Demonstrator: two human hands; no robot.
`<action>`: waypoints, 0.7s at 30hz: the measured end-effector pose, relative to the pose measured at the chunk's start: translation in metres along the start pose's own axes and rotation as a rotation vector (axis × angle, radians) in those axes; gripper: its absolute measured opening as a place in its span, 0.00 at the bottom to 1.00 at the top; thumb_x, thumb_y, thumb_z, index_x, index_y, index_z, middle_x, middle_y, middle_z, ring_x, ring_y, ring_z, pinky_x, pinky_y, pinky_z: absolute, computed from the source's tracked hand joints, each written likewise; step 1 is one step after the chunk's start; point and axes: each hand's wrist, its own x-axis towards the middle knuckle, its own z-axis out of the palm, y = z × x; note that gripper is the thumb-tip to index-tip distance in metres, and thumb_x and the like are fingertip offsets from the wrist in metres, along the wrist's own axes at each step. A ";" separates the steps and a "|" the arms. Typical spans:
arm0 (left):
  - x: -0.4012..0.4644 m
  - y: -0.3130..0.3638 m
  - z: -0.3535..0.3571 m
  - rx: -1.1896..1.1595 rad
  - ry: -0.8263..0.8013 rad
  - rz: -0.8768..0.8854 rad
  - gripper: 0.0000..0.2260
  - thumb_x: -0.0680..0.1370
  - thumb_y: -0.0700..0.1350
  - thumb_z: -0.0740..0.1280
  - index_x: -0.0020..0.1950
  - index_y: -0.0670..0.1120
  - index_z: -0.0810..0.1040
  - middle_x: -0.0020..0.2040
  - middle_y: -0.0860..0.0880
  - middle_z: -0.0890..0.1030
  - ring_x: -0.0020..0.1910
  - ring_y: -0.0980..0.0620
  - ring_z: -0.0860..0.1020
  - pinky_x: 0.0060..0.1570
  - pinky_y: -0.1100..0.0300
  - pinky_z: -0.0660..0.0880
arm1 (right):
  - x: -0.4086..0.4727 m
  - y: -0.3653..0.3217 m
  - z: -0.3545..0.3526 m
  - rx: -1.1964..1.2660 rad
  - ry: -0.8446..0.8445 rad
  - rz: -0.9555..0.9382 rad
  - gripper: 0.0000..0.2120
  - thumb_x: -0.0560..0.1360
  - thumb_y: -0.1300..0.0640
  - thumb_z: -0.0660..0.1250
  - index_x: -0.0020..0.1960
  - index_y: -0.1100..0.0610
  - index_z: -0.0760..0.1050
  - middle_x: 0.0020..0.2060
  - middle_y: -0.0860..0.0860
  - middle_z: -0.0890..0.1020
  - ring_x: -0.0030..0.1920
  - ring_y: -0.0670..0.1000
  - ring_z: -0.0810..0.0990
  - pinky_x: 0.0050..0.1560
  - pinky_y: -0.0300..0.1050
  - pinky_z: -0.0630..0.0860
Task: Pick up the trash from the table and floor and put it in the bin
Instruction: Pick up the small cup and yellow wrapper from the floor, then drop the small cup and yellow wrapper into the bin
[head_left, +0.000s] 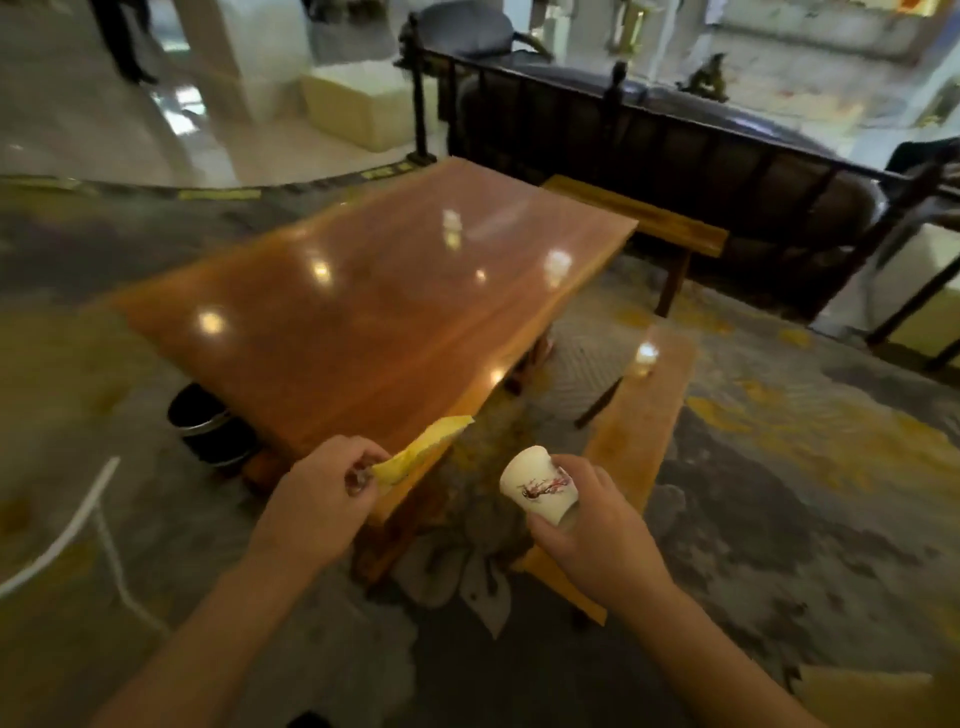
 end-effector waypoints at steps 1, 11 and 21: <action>-0.013 -0.026 -0.023 -0.007 0.037 -0.053 0.10 0.73 0.44 0.75 0.47 0.59 0.79 0.43 0.61 0.77 0.41 0.64 0.77 0.36 0.71 0.67 | 0.006 -0.029 0.018 -0.012 -0.032 -0.043 0.33 0.70 0.39 0.72 0.71 0.39 0.62 0.58 0.38 0.72 0.52 0.42 0.76 0.41 0.37 0.76; -0.092 -0.307 -0.200 -0.030 0.304 -0.356 0.11 0.70 0.42 0.74 0.45 0.58 0.81 0.41 0.59 0.79 0.37 0.61 0.77 0.33 0.68 0.69 | 0.056 -0.290 0.232 -0.056 -0.303 -0.206 0.35 0.69 0.39 0.75 0.70 0.37 0.61 0.64 0.41 0.72 0.56 0.44 0.75 0.40 0.36 0.75; -0.084 -0.557 -0.345 -0.020 0.290 -0.573 0.16 0.68 0.41 0.76 0.37 0.62 0.76 0.36 0.60 0.79 0.35 0.63 0.77 0.34 0.60 0.73 | 0.101 -0.483 0.411 -0.085 -0.397 -0.172 0.34 0.70 0.39 0.72 0.72 0.43 0.63 0.62 0.46 0.74 0.54 0.47 0.78 0.49 0.45 0.82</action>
